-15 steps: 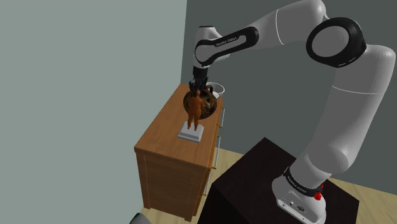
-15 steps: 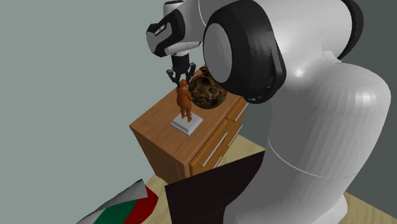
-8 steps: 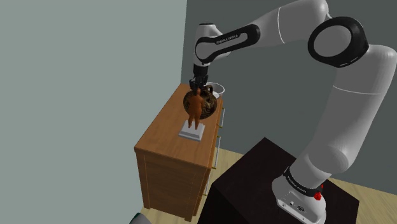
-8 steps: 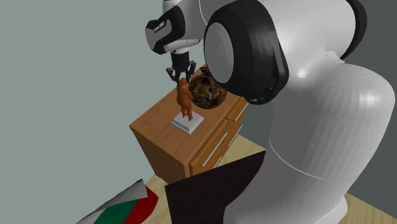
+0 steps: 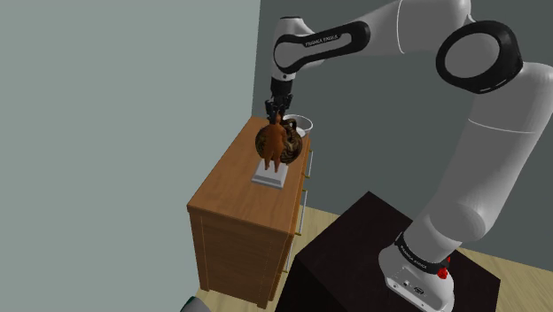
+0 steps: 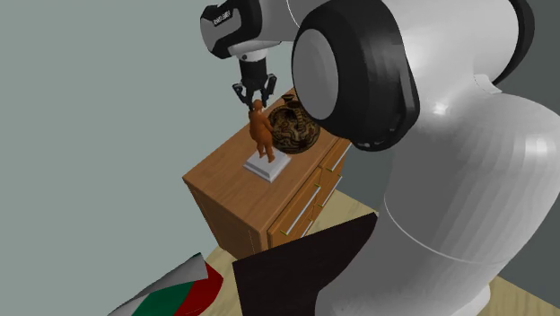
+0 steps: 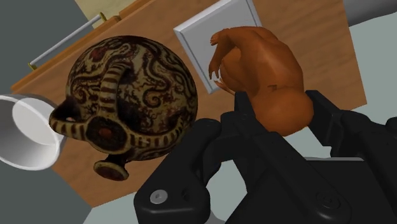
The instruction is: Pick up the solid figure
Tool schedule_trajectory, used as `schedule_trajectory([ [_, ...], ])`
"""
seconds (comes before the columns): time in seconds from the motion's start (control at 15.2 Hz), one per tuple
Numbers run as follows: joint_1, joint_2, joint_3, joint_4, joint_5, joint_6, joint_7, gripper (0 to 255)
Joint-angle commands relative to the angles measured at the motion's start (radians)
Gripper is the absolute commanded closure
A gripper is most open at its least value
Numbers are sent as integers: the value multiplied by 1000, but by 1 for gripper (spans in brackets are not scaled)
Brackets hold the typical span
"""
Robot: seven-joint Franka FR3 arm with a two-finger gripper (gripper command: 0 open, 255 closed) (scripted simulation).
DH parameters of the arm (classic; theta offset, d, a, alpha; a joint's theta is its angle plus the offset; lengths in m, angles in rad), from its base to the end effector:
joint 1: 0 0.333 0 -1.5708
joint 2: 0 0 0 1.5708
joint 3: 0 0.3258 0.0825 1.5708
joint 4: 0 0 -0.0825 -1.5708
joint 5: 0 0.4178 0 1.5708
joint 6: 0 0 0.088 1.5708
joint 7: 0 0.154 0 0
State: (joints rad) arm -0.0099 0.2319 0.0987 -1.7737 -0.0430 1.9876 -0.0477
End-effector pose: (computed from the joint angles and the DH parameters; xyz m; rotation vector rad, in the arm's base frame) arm 0.6521 0.0508 0.3751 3.1157 0.2369 -0.0256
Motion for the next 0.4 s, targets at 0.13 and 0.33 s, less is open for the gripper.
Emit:
schedule_trajectory([
  [0.13,0,-13,1,37,2,-49,-2,255],
  [0.33,0,-16,1,49,3,-63,-2,255],
])
